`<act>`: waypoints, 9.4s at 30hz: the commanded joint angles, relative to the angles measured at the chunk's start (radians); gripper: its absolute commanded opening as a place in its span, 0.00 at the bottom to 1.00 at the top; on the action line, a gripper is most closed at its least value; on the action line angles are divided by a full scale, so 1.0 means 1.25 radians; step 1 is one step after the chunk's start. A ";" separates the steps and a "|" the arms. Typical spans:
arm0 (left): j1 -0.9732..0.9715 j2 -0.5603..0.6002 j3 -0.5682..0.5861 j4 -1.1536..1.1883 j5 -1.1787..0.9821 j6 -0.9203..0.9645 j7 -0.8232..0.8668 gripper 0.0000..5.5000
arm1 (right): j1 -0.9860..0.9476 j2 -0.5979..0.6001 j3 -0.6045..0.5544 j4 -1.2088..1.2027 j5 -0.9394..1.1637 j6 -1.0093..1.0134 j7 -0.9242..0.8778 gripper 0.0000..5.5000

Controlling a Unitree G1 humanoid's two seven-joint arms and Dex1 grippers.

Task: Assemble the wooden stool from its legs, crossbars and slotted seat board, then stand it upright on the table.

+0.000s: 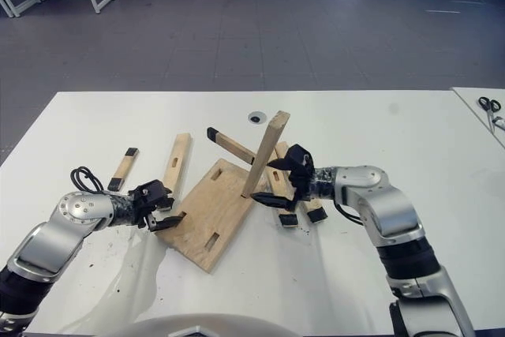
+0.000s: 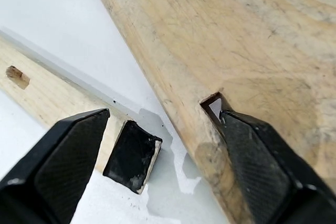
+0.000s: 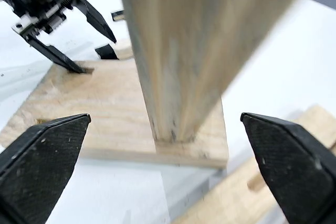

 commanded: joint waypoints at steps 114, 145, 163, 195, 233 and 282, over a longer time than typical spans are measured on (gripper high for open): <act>-0.082 -0.064 0.506 0.101 -1.131 0.188 0.131 0.37 | 0.153 -0.157 -0.251 -0.416 0.856 0.295 -0.521 0.68; -0.066 -0.214 0.183 0.422 -0.358 -0.459 -0.207 0.37 | 0.339 -0.176 0.114 -0.405 -0.029 0.086 -0.387 0.68; -0.176 -0.170 0.124 0.684 -0.293 -0.505 -0.348 0.37 | 0.308 -0.138 0.101 -0.387 -0.076 0.100 -0.328 0.68; -0.358 -0.115 -0.055 0.855 -0.168 -0.401 -0.430 0.37 | 0.292 -0.090 0.125 -0.359 -0.131 0.104 -0.313 0.68; -0.270 -0.105 -0.303 0.809 0.083 -0.402 -0.112 0.37 | -0.127 0.375 0.237 -0.139 -0.164 0.148 -0.797 0.22; -0.498 -0.148 -0.298 1.011 0.010 -0.684 -0.280 0.37 | 0.136 0.071 0.073 -0.334 0.135 0.248 -0.258 0.22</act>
